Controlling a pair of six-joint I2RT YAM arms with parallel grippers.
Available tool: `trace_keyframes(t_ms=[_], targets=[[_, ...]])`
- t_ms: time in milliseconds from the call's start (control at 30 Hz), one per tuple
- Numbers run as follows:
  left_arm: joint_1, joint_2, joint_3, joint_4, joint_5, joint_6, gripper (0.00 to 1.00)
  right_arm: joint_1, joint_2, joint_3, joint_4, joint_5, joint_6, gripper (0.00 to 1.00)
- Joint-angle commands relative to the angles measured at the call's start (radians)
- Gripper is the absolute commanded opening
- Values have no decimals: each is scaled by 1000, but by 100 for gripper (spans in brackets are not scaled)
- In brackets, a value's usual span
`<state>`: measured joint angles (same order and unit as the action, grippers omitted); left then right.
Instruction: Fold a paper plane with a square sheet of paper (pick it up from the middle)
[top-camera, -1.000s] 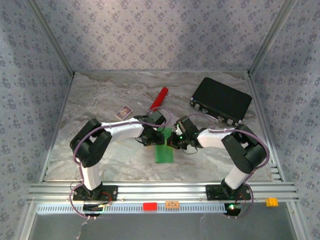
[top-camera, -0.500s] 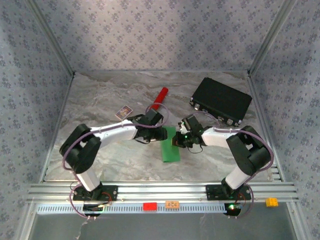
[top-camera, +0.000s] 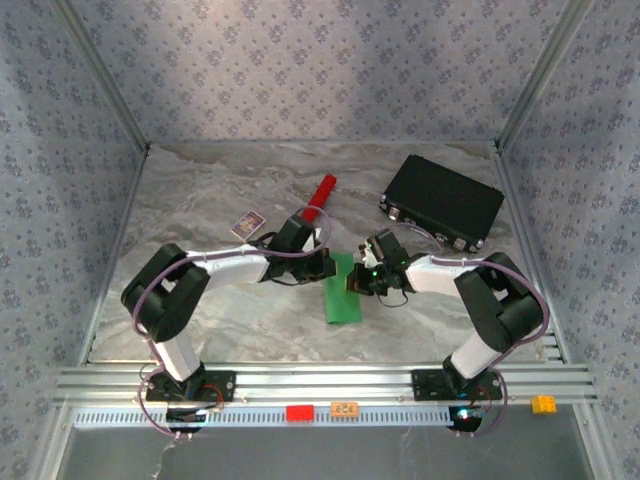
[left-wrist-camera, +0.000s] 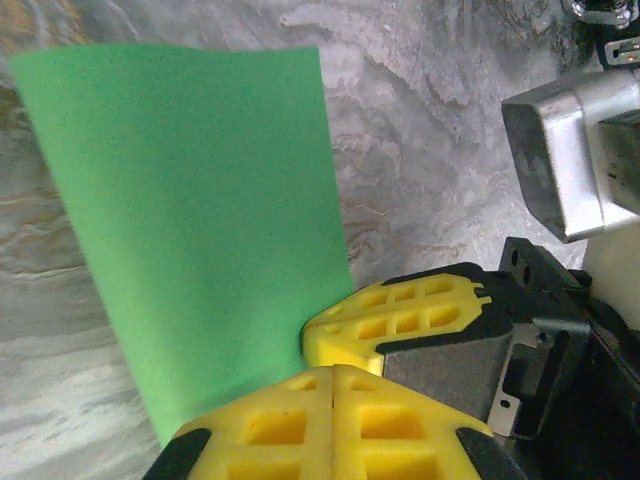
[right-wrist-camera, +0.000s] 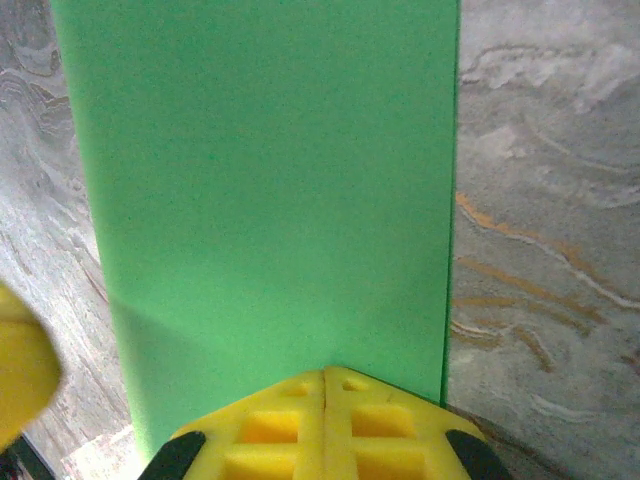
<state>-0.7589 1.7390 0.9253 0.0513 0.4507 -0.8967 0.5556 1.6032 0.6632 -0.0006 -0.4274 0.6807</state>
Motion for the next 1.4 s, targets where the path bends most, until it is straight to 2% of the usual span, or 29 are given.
trace_keyframes(t_ms=[0,300,633,767,1000,1267,1367], targets=[[0,20,-8,70,71,-21,0,-11,18,-44,-114,65,0,0],[6,66,-41,47,48,10,0,-10,19,-44,-114,65,2,0],[23,103,-147,38,-44,74,0,-8,12,-56,-105,74,19,0],[41,88,-159,54,-34,78,0,-6,12,-59,-102,78,23,0],[53,-6,-71,23,16,80,0,-6,11,-51,-111,79,21,0],[94,72,-34,84,102,76,0,-5,11,-48,-119,81,16,0],[97,102,-30,83,100,84,0,-6,11,-49,-119,81,17,0]])
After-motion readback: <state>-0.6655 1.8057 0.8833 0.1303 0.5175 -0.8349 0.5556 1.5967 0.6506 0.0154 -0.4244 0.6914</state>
